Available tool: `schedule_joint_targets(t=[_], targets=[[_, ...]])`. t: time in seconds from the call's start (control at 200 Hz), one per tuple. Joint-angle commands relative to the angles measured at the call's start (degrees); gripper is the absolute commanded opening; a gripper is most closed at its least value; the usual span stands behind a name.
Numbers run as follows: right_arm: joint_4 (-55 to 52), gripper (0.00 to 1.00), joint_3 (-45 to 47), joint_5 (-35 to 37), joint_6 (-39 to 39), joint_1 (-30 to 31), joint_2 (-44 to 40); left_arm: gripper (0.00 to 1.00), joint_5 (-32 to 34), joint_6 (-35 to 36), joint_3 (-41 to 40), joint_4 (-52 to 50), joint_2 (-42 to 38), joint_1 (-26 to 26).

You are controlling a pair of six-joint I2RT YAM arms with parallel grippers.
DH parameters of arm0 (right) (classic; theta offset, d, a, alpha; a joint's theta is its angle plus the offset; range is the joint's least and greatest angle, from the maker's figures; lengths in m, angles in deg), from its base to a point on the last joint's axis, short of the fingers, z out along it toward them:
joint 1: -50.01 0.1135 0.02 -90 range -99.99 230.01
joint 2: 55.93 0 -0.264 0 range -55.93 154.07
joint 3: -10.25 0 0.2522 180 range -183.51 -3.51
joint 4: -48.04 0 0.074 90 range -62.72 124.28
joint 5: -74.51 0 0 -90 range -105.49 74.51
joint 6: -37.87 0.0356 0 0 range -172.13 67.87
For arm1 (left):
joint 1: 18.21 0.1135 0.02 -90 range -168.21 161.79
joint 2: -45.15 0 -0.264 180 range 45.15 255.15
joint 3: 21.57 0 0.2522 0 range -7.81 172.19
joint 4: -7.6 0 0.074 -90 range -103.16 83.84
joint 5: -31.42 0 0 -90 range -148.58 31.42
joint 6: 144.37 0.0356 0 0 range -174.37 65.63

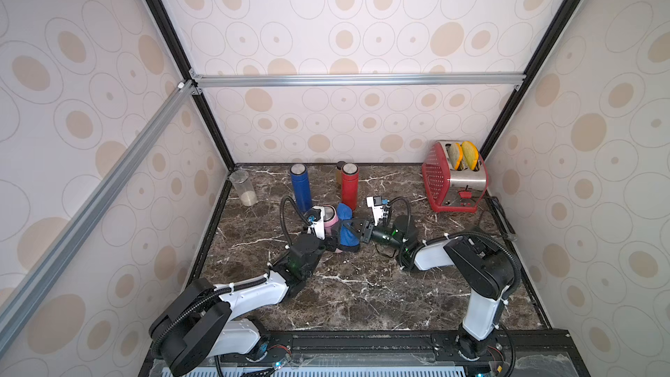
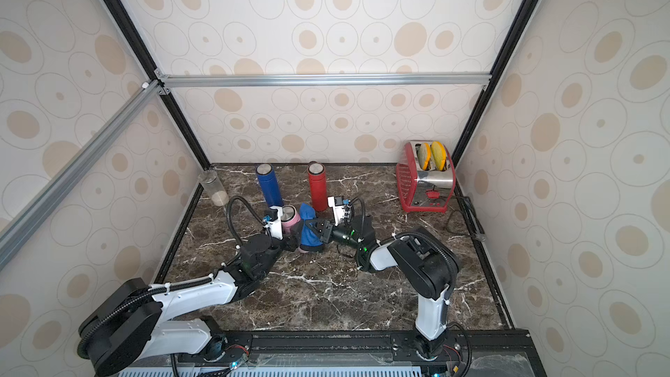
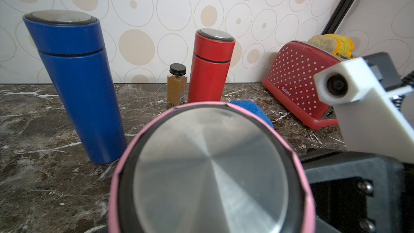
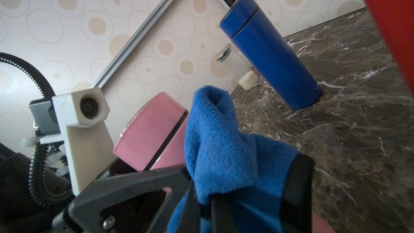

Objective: Wipe the surface of the thermos
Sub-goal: Wipe the dirt from the surface of the thermos.

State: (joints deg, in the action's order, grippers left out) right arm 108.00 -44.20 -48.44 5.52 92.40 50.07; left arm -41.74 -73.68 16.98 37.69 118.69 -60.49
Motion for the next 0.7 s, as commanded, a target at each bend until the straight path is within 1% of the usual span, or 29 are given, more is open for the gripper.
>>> schedule_joint_targets(t=[0.0, 0.135, 0.235, 0.376, 0.521, 0.696], targets=[[2.3, 0.0, 0.4, -1.4, -0.5, 0.9, 1.0, 0.0, -3.3, -0.9, 3.9, 1.2, 0.6, -1.5], [6.8, 0.0, 2.6, 0.3, 1.7, 0.9, 7.6, 0.0, -3.3, -1.0, 4.6, 1.0, 0.8, -1.5], [6.8, 0.0, 3.4, 1.1, 2.7, 0.9, 11.5, 0.0, -3.1, -0.9, 5.1, 1.0, 0.9, -1.5], [6.8, 0.0, 4.0, 1.7, 4.0, 0.8, 14.4, 0.0, -2.9, -0.6, 5.7, 0.8, 0.7, -1.6], [6.8, 0.0, 4.1, 1.5, 4.6, 0.4, 13.8, 0.0, -3.0, -0.6, 6.6, -0.1, 0.7, -1.5], [6.8, 0.0, 4.2, -0.2, 4.3, 0.4, 7.1, 0.0, -3.0, -0.6, 6.2, -0.6, 0.8, -1.5]])
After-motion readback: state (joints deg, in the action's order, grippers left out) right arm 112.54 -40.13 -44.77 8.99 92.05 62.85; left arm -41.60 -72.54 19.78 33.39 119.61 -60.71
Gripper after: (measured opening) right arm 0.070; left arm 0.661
